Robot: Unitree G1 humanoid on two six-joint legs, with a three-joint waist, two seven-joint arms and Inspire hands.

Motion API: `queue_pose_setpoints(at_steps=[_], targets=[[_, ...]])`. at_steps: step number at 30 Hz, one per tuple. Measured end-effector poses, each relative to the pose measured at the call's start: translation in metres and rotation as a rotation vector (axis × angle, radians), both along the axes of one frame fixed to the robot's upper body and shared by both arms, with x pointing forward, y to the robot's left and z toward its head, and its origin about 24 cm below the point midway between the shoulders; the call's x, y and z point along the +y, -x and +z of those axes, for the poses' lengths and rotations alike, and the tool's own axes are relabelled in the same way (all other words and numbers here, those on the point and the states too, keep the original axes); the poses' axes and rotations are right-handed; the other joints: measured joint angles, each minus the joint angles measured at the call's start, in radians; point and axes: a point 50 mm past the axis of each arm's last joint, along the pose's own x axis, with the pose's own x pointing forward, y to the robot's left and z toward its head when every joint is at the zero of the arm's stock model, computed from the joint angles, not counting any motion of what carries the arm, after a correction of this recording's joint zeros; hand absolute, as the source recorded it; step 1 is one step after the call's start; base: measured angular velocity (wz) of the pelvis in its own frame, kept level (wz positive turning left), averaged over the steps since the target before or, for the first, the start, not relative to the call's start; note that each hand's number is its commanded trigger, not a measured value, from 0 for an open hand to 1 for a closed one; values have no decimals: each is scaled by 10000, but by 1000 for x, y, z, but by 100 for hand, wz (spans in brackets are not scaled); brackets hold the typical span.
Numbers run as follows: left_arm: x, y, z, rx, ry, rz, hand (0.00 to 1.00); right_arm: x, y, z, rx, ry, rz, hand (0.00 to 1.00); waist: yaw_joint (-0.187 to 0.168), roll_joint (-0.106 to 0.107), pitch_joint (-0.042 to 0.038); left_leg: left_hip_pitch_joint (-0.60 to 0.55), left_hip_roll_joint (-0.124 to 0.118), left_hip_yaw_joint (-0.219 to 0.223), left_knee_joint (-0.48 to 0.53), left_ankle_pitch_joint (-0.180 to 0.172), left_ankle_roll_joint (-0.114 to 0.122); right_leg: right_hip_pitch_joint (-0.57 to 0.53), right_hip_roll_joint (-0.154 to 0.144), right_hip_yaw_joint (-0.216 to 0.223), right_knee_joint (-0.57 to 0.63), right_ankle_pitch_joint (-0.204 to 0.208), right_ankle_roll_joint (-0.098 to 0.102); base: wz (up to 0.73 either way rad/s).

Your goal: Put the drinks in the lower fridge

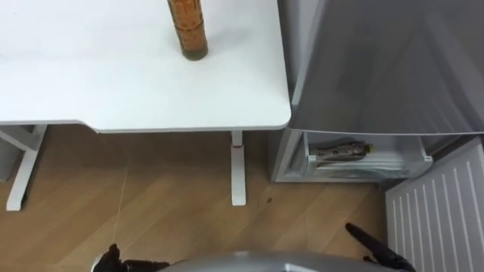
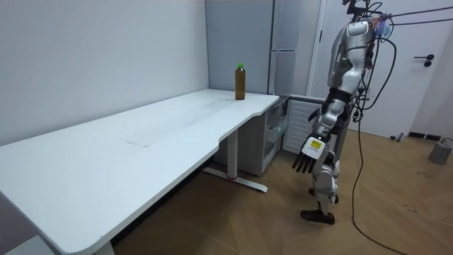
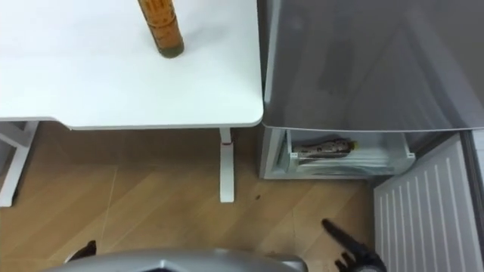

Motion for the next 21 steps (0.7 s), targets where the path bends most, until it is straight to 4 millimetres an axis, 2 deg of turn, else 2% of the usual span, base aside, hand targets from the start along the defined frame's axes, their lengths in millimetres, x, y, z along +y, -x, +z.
queue_pose_setpoints(at_steps=[2,5,8,10,13,21], targets=[[0,-2,0,-3,0,-52,0,4,-4,-1,474,366,1918,0,98,-3,3,6,80,216,-12,-1,-3,-94,50,176,-11,97,-28,-29],[-1,-6,-1,-8,27,-109,0,11,-6,-3,848,535,3248,0,193,-24,37,50,119,349,-26,-10,-16,-83,94,354,-19,133,-37,-17],[-4,-6,-2,60,79,-292,0,11,-6,-3,1051,782,3703,0,200,-16,42,37,144,430,-30,-17,-17,-124,107,439,-24,178,-33,-9],[-4,-6,-2,81,73,-281,0,11,-5,-3,1209,943,3950,0,200,70,4,29,163,488,-33,-18,-19,-158,119,475,-20,198,-44,-10],[-4,-5,-2,162,17,-471,0,10,-2,-3,1432,1067,4262,0,211,133,-12,2,178,516,-27,-16,-21,-223,140,515,-12,213,-58,-4],[-10,-4,-4,459,283,-608,0,11,8,-5,1850,787,4191,0,130,234,13,3,179,513,13,-15,-22,-232,151,543,-14,215,-61,0]])
